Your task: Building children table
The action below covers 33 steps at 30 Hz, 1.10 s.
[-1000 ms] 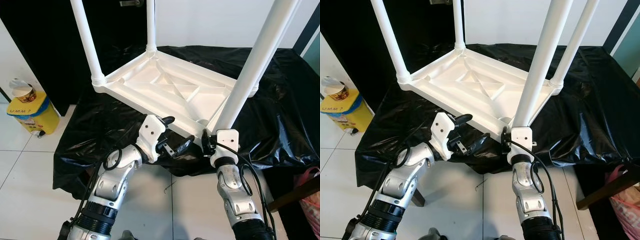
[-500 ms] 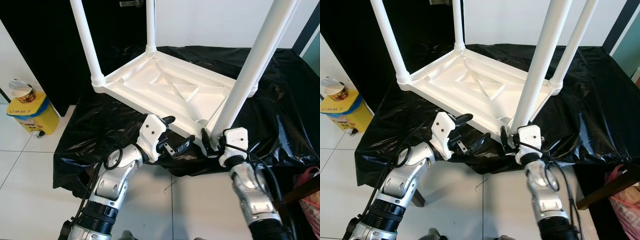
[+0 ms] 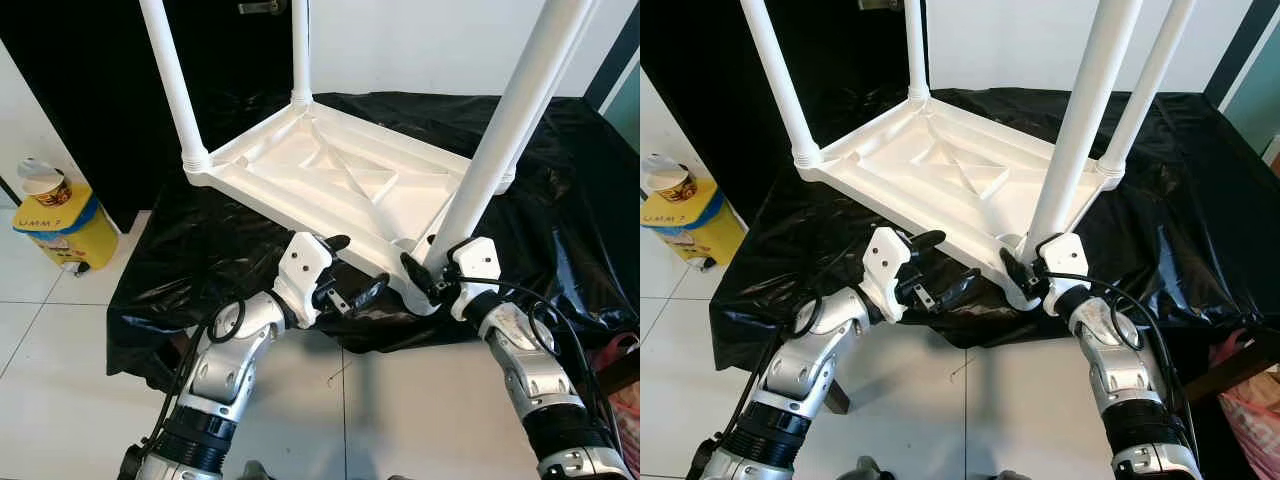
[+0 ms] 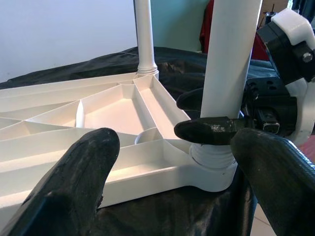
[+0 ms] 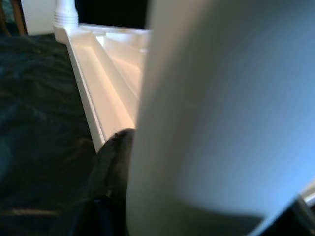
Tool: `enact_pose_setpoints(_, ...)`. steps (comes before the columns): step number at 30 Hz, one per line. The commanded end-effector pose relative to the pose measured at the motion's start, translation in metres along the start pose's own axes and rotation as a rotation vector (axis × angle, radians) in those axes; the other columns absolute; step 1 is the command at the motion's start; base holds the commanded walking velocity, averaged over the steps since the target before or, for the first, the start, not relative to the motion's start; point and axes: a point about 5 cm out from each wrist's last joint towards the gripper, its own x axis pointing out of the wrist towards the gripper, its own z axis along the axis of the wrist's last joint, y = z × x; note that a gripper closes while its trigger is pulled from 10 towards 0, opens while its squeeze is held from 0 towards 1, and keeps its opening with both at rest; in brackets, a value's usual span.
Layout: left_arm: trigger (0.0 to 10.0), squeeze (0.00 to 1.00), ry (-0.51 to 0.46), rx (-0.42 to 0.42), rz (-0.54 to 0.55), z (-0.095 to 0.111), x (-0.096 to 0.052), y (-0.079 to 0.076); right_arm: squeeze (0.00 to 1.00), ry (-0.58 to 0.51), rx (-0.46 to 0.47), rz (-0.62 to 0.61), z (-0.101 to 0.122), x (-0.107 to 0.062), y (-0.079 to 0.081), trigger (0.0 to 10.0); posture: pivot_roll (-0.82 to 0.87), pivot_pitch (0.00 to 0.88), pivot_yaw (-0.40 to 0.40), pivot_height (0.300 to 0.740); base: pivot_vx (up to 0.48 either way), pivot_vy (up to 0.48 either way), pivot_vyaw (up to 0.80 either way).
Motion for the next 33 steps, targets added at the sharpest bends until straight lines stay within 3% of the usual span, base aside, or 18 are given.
enact_pose_setpoints(1, 10.0, 0.00, 0.013, 0.004, 0.063, -0.001, -0.001, 0.001, 0.00, 0.025, -0.005, 0.035, -0.006, -0.002, 0.004, 0.0, 0.02, 0.028, -0.022, 0.740, 0.000, 0.000, 0.00)
enact_pose_setpoints(5, 10.0, 0.00, 0.015, 0.003, 0.065, -0.002, -0.001, 0.001, 0.00, 0.033, 0.009, 0.039, -0.010, -0.004, 0.006, 0.0, 0.02, 0.026, -0.023, 0.740, 0.000, 0.000, 0.00)
enact_pose_setpoints(6, 10.0, 0.00, 0.014, 0.002, 0.064, -0.002, -0.001, 0.001, 0.00, 0.039, 0.012, 0.031, -0.011, -0.005, 0.006, 4.4, 0.02, 0.026, -0.023, 0.740, 0.000, 0.000, 0.00)
enact_pose_setpoints(7, 10.0, 0.00, 0.013, 0.001, 0.064, -0.002, -0.001, 0.001, 0.00, 0.043, 0.013, 0.026, -0.012, -0.005, 0.006, 4.4, 0.02, 0.025, -0.022, 0.740, 0.000, 0.000, 0.00)
enact_pose_setpoints(8, 10.0, 0.00, 0.013, 0.001, 0.063, -0.002, -0.001, 0.000, 0.00, 0.051, 0.014, 0.012, -0.013, -0.005, 0.005, 10.0, 0.01, 0.026, -0.021, 0.740, 0.000, 0.000, 0.00)
enact_pose_setpoints(16, 10.0, 0.00, 0.015, 0.002, 0.057, -0.003, 0.001, 0.000, 0.00, 0.090, 0.007, -0.133, -0.018, -0.005, 0.000, 10.0, 0.01, 0.024, -0.020, 0.740, 0.000, 0.000, 0.00)
enact_pose_setpoints(19, 10.0, 0.00, 0.014, 0.003, 0.054, -0.002, 0.002, 0.000, 0.00, 0.100, 0.032, -0.267, -0.020, -0.006, 0.000, 10.0, 0.00, 0.025, -0.016, 0.740, 0.000, 0.000, 0.00)
enact_pose_setpoints(26, 10.0, 0.00, 0.014, 0.004, 0.052, -0.002, 0.001, 0.000, 0.00, 0.145, 0.170, -0.523, -0.023, -0.005, 0.012, 10.0, 0.01, 0.028, -0.016, 0.740, 0.000, 0.000, 0.00)
enact_pose_setpoints(33, 10.0, 0.00, 0.013, 0.003, 0.058, -0.002, 0.002, 0.000, 0.00, 0.190, 0.236, -0.645, -0.028, -0.001, 0.030, 10.0, 0.02, 0.030, -0.027, 0.740, 0.000, 0.000, 0.00)
